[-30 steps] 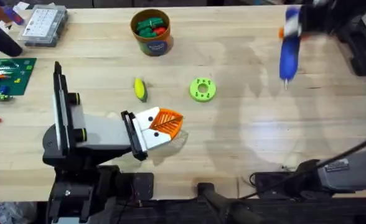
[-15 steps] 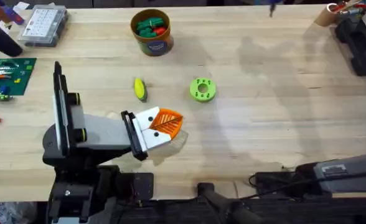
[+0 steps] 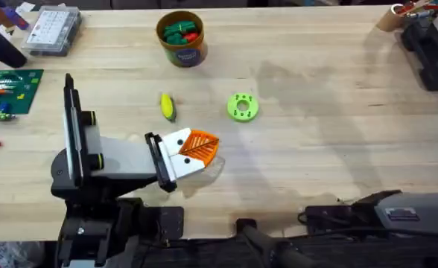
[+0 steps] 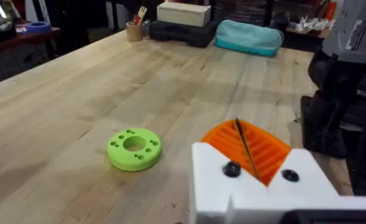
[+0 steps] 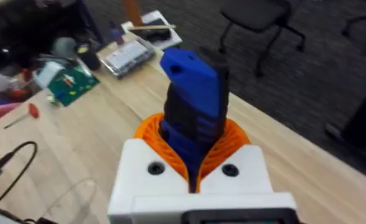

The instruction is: Pick up the gripper from the table and insert it into the empty holder that is missing its gripper. Then pick up a screw, insert it into the mounting hole, and use the screwdriver to tighten it. Finally, clean up the table by picking up the vegetable and placing it into the bucket.

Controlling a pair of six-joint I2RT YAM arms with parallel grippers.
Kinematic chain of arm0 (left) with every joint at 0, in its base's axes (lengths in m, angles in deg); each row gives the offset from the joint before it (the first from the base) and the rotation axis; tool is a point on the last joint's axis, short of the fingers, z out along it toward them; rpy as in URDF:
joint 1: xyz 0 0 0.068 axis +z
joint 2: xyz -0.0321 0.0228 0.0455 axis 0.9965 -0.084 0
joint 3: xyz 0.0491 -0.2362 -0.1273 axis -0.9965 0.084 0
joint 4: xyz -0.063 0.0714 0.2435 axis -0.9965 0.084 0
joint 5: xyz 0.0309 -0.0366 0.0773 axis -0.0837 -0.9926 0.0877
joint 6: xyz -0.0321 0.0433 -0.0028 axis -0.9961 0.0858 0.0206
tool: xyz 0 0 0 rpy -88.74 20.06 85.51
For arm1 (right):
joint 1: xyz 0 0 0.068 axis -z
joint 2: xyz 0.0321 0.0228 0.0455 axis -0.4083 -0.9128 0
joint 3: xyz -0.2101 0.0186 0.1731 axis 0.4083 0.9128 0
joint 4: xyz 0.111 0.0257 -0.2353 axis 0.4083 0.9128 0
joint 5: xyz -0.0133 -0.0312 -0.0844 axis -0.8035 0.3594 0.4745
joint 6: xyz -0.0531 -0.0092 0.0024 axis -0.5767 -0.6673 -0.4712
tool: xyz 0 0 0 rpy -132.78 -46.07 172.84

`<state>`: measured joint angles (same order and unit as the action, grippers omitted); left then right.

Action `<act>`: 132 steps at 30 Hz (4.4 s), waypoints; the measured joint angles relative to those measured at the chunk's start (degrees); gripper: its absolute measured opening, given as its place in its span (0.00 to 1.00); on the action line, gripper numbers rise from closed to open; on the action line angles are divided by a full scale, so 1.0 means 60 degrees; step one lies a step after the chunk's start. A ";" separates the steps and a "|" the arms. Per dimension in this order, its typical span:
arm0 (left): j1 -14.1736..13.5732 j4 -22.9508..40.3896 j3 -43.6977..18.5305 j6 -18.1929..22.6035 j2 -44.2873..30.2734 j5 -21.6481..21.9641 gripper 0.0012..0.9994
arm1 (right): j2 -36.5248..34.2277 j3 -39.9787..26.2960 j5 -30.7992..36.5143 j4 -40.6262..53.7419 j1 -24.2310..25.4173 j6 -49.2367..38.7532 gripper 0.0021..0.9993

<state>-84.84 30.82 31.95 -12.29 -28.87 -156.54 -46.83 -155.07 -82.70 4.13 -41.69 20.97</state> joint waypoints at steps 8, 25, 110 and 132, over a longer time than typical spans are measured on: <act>0.0000 0.0002 0.0000 0.0000 0.0000 0.0000 0.00 | 0.0492 0.1040 -0.1013 -0.1338 -0.0060 0.0139 0.02; 0.0000 0.0001 0.0000 -0.0003 0.0000 0.0000 0.00 | 0.3237 0.7940 -0.2552 -1.0107 -0.0167 0.2706 0.02; 0.0000 0.0003 0.0000 0.0000 0.0000 0.0000 0.00 | 0.2468 0.9181 -0.5730 -1.3886 -0.3861 0.2768 0.02; 0.0000 0.0004 0.0000 0.0000 0.0000 0.0000 0.00 | 0.2348 0.9429 -0.5730 -1.3851 -0.4043 0.2188 0.02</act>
<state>-84.84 30.85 31.95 -12.29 -28.87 -156.54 -32.75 -98.49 -117.08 -78.98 -65.94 34.09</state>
